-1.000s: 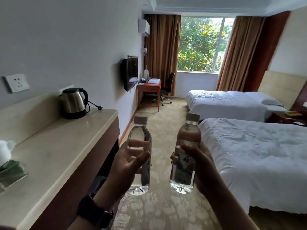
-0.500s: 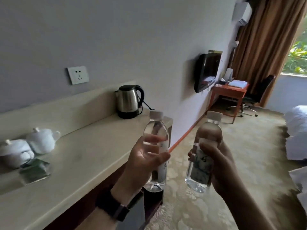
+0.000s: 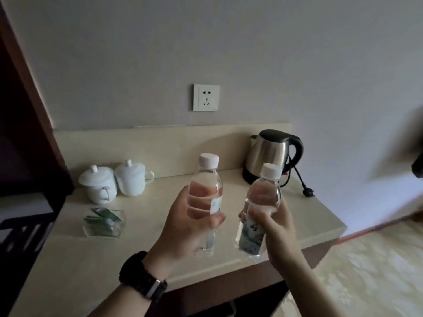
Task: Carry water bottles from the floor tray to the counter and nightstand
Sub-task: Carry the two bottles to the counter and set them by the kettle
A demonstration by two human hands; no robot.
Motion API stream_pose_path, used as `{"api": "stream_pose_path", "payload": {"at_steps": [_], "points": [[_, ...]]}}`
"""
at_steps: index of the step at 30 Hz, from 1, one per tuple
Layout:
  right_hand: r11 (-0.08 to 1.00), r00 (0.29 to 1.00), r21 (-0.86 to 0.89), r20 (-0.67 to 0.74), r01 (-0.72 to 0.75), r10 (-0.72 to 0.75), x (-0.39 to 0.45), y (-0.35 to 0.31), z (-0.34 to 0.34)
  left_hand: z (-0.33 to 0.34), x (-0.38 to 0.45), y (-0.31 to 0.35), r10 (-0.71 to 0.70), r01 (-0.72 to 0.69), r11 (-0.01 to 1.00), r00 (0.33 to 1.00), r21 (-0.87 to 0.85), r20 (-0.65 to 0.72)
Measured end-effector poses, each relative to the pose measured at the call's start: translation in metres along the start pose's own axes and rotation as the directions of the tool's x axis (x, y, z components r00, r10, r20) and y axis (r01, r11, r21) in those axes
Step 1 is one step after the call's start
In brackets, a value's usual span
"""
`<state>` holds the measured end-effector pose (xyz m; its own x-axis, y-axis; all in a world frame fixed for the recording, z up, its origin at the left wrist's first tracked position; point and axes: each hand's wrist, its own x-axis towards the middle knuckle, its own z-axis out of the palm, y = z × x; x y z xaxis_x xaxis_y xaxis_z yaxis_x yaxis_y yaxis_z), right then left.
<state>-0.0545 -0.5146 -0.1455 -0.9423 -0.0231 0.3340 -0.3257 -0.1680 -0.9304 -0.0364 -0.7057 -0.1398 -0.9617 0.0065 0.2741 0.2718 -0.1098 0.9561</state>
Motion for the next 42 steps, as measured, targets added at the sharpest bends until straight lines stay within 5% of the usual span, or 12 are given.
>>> {"api": "stream_pose_path", "payload": {"at_steps": [13,21,25,28,42], "points": [[0.996,0.957,-0.058,0.280,-0.067,0.080,0.079,0.095,-0.009,0.003,0.045,-0.102,-0.029,0.074,0.985,0.963,0.157,-0.269],[0.994,0.946,-0.036,0.306,-0.102,0.108,0.080,0.116,-0.019,0.005,0.038,-0.122,-0.065,0.190,0.938,0.918,0.291,-0.390],[0.967,0.931,-0.235,0.320,-0.100,0.174,0.074,0.130,-0.030,0.005,0.027,-0.130,-0.034,0.336,0.763,0.874,0.552,-0.485],[0.870,0.941,-0.484,0.248,-0.087,0.232,0.071,0.134,-0.041,0.008,0.020,-0.126,-0.056,0.433,0.712,0.819,0.553,-0.571],[0.867,0.931,-0.476,0.227,-0.150,0.285,0.223,0.183,-0.013,-0.074,0.167,-0.139,-0.186,0.377,0.770,0.905,0.515,-0.383]]}}
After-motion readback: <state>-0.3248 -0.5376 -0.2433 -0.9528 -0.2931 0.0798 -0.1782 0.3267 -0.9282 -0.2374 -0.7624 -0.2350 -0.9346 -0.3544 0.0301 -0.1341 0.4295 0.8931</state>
